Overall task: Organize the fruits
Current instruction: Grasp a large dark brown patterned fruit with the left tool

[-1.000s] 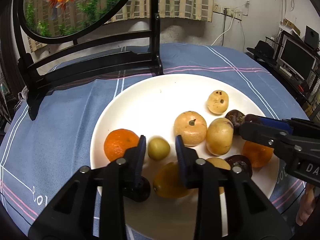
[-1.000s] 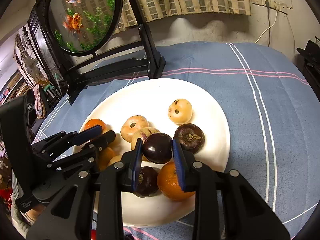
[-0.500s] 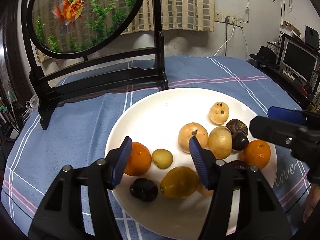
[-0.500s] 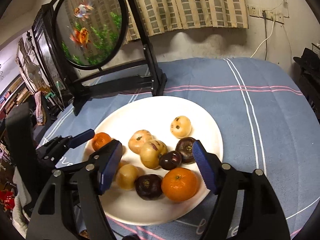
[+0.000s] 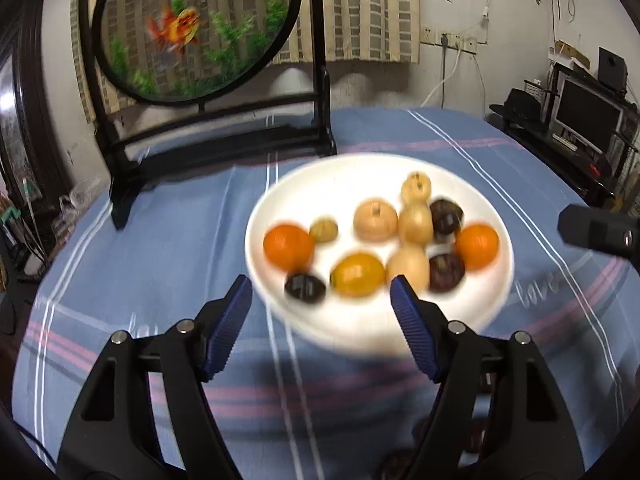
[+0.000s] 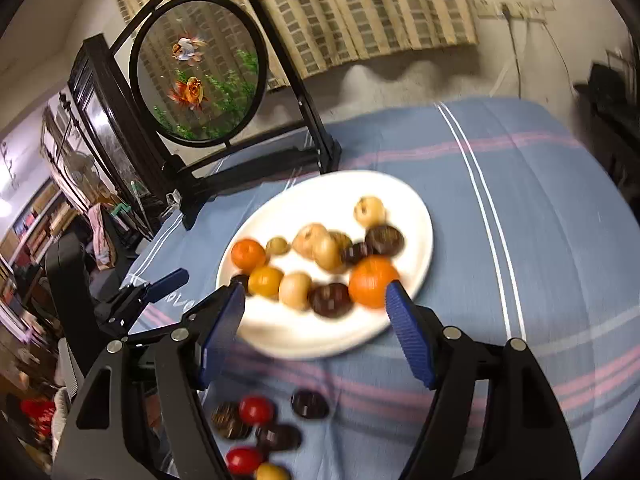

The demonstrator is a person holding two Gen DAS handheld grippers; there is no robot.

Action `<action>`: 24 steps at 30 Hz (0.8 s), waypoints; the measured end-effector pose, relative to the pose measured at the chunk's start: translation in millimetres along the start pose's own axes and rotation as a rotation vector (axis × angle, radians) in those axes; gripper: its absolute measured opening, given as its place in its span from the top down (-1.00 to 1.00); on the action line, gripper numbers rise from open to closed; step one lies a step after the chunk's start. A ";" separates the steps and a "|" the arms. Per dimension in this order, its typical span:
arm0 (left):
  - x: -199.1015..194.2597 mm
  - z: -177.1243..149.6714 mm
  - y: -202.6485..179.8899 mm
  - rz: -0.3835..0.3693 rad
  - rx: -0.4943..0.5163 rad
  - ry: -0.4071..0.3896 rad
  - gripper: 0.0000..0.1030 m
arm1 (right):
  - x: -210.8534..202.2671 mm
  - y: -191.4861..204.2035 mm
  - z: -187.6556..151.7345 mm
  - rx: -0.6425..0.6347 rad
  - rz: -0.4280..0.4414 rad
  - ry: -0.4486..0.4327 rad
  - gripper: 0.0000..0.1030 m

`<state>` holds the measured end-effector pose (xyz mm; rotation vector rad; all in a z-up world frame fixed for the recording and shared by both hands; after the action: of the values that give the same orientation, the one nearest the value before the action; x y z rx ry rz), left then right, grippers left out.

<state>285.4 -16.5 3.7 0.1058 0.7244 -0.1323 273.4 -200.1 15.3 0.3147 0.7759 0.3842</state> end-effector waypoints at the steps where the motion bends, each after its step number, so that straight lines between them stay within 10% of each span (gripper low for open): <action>1: -3.8 -6.9 0.6 -0.019 -0.004 0.012 -0.43 | -4.6 -3.1 -5.7 0.022 0.010 0.002 -0.42; 11: -42.6 -81.9 -14.6 -0.094 0.067 0.083 -0.52 | -37.7 -49.2 -55.1 0.240 0.073 0.008 -0.69; 24: -30.1 -88.0 -35.1 -0.070 0.121 0.088 -0.69 | -46.3 -42.1 -51.3 0.236 0.129 -0.001 -0.71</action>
<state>200.2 -36.1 -43.5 0.2029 0.8080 -0.2401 215.2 -251.2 -8.1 0.5879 0.8031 0.4146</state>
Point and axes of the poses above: each gripper's, at about its wrist camera, not at the fingertips, and x roughly the way its jaws point, y to its left, z to its top, the point moved 3 cm from there along x, roughly the way its jaws point, and after that the axes turned 2 degrees about x, right-handed, at the moved point
